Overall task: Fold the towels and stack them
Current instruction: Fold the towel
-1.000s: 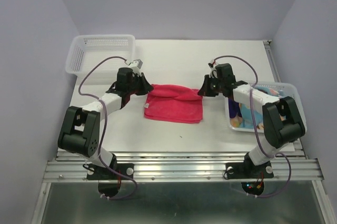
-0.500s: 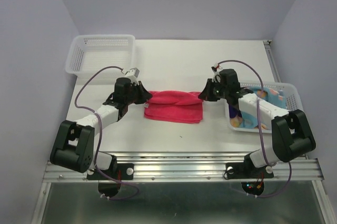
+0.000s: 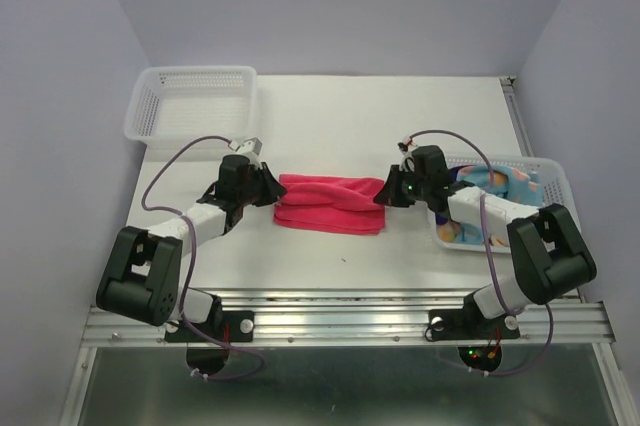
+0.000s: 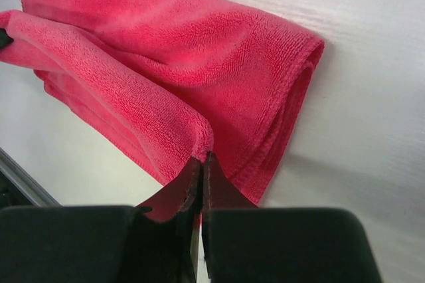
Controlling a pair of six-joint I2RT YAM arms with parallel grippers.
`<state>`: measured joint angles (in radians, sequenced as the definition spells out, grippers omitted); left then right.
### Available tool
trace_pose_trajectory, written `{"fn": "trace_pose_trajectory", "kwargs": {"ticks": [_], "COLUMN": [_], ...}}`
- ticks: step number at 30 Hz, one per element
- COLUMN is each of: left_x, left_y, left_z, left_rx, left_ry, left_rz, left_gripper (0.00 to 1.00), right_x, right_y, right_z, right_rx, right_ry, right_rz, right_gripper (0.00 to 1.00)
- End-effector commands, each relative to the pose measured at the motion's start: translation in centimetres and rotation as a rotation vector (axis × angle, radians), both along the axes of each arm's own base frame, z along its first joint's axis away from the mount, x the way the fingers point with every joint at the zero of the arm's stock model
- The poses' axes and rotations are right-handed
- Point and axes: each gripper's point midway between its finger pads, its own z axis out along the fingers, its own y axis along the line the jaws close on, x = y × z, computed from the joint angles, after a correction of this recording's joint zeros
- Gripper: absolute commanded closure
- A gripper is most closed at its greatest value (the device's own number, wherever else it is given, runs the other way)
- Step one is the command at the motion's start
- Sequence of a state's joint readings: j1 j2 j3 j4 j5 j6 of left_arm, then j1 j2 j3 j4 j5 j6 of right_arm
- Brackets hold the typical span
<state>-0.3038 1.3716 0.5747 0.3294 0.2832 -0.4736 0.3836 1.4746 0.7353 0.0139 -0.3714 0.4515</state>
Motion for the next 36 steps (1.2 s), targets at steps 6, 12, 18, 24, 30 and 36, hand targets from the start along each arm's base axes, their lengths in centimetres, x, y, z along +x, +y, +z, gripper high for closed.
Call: {"fn": "trace_pose_trajectory", "kwargs": {"ticks": [6, 12, 18, 24, 30, 36], "left_x": [-3.7, -6.4, -4.4, -2.2, -0.9, -1.0], "left_y": [2.0, 4.3, 4.3, 2.5, 0.5, 0.5], "left_z": [0.1, 0.6, 2.7, 0.7, -1.1, -3.6], "left_rx": [-0.018, -0.042, -0.018, 0.055, 0.092, 0.123], "left_ry": [0.045, 0.063, 0.014, 0.093, 0.133, 0.19], "left_rz": [0.111, 0.268, 0.271, 0.197, 0.138, 0.135], "left_gripper": [0.43, 0.05, 0.01, 0.01, 0.16, 0.3], "right_x": [-4.0, -5.7, -6.4, -4.3, -3.5, -4.7], "right_y": [1.7, 0.3, 0.4, 1.1, -0.2, 0.6], "right_z": [-1.9, -0.2, 1.6, 2.9, 0.8, -1.3], "right_rx": [0.041, 0.004, 0.012, -0.023, -0.22, -0.26], "right_ry": [0.068, 0.018, -0.019, -0.046, 0.011, 0.07], "right_rz": [0.013, -0.034, 0.007, -0.013, -0.12, -0.112], "right_gripper": [0.78, 0.36, 0.0, 0.0, 0.02, 0.37]}}
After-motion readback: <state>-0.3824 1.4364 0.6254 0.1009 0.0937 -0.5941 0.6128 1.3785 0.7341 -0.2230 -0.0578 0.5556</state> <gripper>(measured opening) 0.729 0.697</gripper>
